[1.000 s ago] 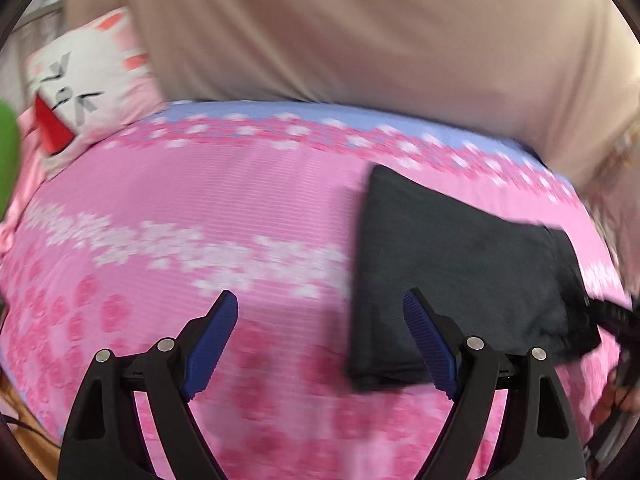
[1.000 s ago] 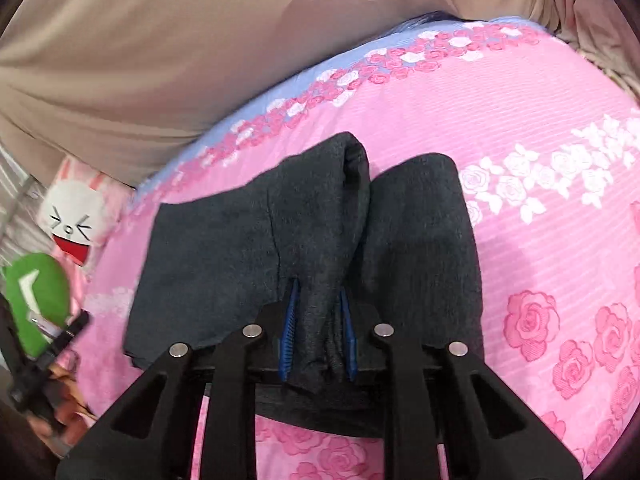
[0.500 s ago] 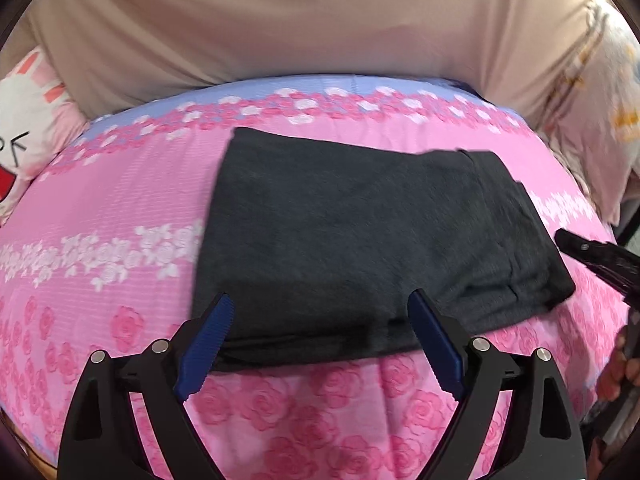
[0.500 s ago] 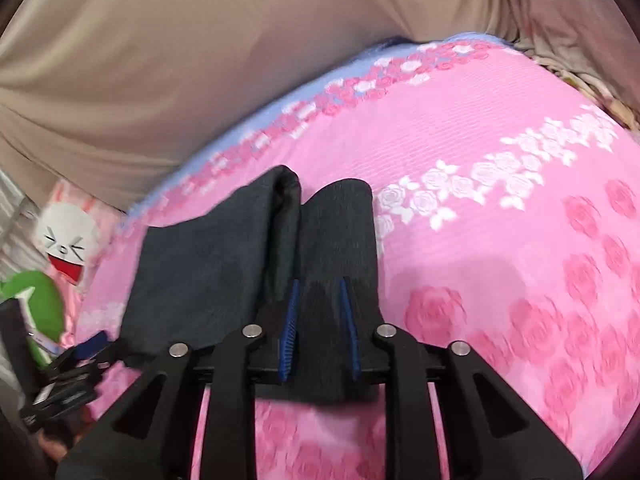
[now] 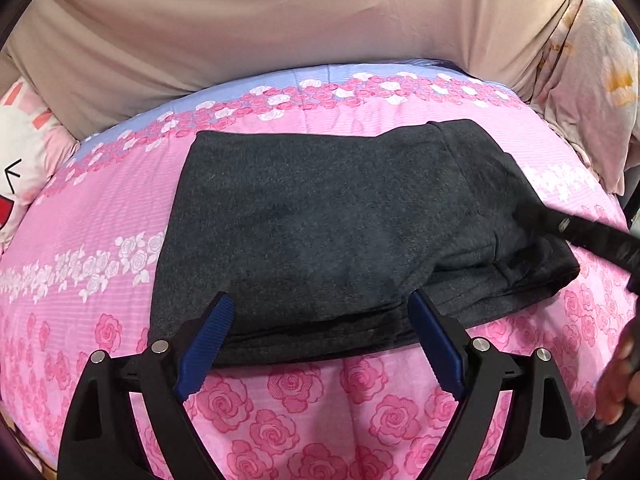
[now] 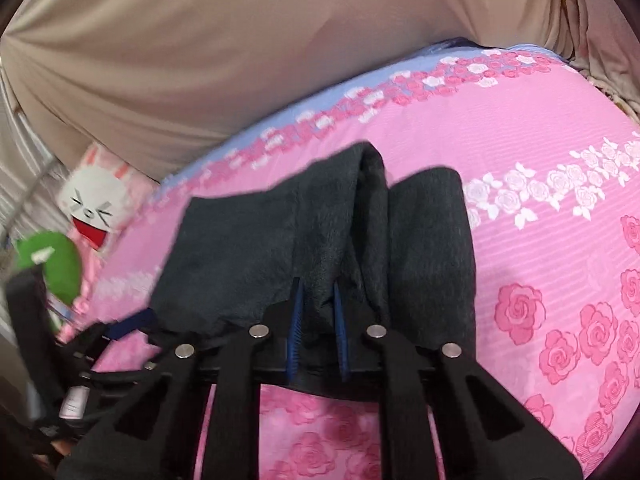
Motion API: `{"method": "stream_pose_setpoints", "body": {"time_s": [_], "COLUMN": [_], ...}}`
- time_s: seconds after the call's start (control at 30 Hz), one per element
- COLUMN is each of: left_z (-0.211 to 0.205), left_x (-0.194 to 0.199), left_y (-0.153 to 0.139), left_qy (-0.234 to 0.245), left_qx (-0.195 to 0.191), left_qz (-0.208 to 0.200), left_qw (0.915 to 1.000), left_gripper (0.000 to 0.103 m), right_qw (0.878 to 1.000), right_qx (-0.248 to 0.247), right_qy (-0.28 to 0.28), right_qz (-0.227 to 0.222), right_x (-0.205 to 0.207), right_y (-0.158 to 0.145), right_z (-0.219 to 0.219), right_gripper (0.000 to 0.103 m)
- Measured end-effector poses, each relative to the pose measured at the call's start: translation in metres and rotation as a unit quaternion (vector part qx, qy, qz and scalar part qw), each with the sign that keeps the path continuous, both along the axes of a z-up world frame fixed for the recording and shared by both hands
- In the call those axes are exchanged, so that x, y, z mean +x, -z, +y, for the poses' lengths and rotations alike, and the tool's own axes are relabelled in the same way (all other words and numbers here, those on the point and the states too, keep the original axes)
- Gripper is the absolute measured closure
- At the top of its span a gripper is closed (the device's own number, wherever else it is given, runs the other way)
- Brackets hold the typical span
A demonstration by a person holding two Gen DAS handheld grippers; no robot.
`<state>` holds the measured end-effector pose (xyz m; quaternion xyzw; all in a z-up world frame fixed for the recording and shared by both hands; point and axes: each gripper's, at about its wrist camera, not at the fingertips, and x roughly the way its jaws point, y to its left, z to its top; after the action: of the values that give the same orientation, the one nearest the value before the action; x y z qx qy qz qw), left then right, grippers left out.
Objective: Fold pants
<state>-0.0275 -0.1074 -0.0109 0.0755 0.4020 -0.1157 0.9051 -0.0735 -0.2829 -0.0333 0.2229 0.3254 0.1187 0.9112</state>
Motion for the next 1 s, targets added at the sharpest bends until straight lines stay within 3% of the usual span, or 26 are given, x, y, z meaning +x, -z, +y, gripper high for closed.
{"method": "stream_pose_setpoints", "body": {"time_s": [0.4,0.47,0.5,0.53,0.6,0.63,0.67,0.73,0.83,0.97,1.0], "left_z": [-0.043,-0.048,-0.05,-0.047,-0.038,-0.028,-0.023,-0.009,0.009,0.015,0.015], "left_x": [0.01,0.018,0.025,0.037,0.05,0.056,0.058,0.06,0.063,0.068,0.069], "left_y": [-0.006,-0.006,-0.005,-0.003,-0.006,-0.015,-0.022,-0.043,-0.072,-0.085,-0.086], "left_qy": [0.042,0.055,0.06,0.06,0.043,0.027,0.021,0.01,0.001,0.005,0.004], "left_qx": [0.0,-0.013,-0.02,-0.047,-0.076,-0.093,-0.103,-0.125,-0.159,-0.168,-0.165], "left_qz": [-0.013,-0.011,0.003,0.031,0.044,0.036,0.028,0.004,-0.022,-0.026,-0.029], "left_qw": [0.999,0.9983,0.998,0.9966,0.9952,0.9947,0.994,0.9921,0.987,0.9854,0.9858], "left_gripper": [0.018,0.055,0.093,0.095,0.096,0.097,0.097,0.097,0.097,0.097,0.097], "right_qw": [0.997,0.996,0.996,0.997,0.998,0.999,0.998,0.996,0.995,0.99,0.99], "right_qx": [0.047,0.044,0.037,0.026,-0.005,-0.032,-0.053,-0.089,-0.098,-0.129,-0.13], "right_qy": [-0.058,-0.071,-0.071,-0.061,-0.044,-0.027,-0.016,-0.005,-0.025,-0.051,-0.056], "right_qz": [-0.037,-0.036,-0.036,-0.035,-0.033,-0.03,-0.025,-0.007,0.009,0.011,0.015], "right_x": [0.008,0.012,0.012,0.01,0.004,0.0,-0.002,0.0,0.013,0.042,0.047], "right_y": [-0.032,-0.034,-0.035,-0.034,-0.033,-0.03,-0.027,-0.018,-0.008,-0.004,-0.003], "right_z": [0.01,0.014,0.014,0.011,0.006,0.001,-0.002,-0.005,0.0,0.02,0.023], "right_gripper": [0.092,0.092,0.09,0.09,0.084,0.08,0.07,0.068,0.068,0.048,0.049]}}
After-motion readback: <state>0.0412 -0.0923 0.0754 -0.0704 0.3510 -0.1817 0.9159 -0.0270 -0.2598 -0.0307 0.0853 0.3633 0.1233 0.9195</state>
